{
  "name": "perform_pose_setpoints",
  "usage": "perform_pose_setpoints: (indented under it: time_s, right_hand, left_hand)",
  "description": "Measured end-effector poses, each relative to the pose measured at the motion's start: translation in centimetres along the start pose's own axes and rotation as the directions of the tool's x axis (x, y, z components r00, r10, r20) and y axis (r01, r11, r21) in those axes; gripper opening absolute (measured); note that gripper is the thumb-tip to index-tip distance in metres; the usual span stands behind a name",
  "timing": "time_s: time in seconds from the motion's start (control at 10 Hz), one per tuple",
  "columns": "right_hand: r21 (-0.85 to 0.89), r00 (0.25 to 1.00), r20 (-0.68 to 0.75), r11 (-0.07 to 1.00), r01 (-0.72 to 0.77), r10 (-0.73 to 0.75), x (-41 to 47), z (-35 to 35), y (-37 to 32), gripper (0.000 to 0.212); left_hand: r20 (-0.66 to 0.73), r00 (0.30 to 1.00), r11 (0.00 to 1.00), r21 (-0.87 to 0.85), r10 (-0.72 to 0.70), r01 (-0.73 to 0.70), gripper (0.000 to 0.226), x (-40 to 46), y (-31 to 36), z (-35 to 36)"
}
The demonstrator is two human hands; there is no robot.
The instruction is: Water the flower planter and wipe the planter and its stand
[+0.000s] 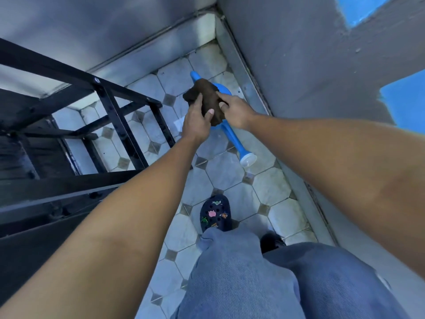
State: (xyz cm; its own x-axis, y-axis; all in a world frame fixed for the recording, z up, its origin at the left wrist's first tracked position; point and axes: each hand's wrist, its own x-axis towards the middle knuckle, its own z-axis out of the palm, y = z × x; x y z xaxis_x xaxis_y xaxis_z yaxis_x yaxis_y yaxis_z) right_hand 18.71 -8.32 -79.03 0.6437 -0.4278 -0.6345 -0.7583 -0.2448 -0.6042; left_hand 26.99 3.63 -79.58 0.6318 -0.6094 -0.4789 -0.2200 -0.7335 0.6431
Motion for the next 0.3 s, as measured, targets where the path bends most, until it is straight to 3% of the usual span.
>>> perform_pose_setpoints:
  time_s: [0.1, 0.2, 0.3]
  right_hand:
    - [-0.036, 1.000, 0.023, 0.999, -0.008, 0.009, -1.3, -1.1, -1.4, 0.054]
    - [-0.054, 0.999, -0.041, 0.998, -0.012, 0.010, -5.1, -3.3, -3.8, 0.053]
    - [-0.071, 0.998, -0.064, 0.997, -0.001, -0.003, -11.0, -6.5, -7.1, 0.050]
  left_hand:
    - [0.063, 0.998, 0.990, 0.141, 0.000, -0.009, 0.063, -0.8, 0.4, -1.2]
    - [0.092, 0.995, 0.978, 0.208, -0.029, 0.009, 0.063, -4.2, 2.8, -3.9]
    - [0.067, 0.997, 0.966, 0.253, 0.029, -0.046, 0.062, -9.1, 6.8, -7.4]
